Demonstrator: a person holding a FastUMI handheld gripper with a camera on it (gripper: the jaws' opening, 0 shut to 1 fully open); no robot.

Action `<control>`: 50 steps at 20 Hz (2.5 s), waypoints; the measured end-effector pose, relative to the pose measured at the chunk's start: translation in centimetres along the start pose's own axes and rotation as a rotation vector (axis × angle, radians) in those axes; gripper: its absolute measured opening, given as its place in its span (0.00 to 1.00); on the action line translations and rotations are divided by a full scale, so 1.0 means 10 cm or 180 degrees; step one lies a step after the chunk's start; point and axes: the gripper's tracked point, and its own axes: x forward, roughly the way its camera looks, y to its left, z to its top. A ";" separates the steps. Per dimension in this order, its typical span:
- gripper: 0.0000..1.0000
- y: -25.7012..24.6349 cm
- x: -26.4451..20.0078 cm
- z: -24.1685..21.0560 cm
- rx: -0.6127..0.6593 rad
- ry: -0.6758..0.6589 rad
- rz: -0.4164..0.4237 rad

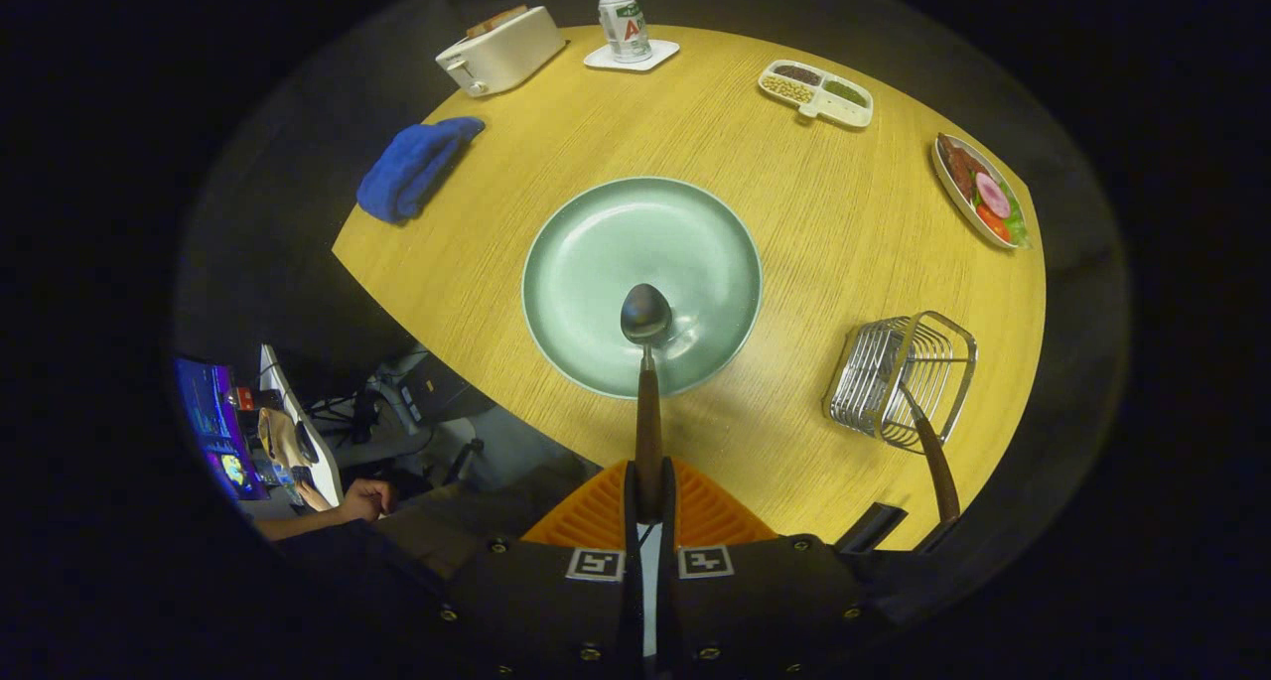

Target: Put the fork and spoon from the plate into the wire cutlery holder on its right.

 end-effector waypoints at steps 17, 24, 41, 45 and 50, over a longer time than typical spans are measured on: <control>0.05 -0.75 -0.82 -0.33 0.0569 -0.0195 -0.0028; 0.05 -1.14 -1.13 -0.36 0.0842 -0.0360 -0.0072; 0.06 -1.52 -0.90 -0.38 0.1128 -0.0001 -0.0123; 0.05 -1.58 -0.78 -0.29 0.1098 0.0144 -0.0179; 0.06 -1.64 -0.64 -0.18 0.1058 0.0272 -0.0235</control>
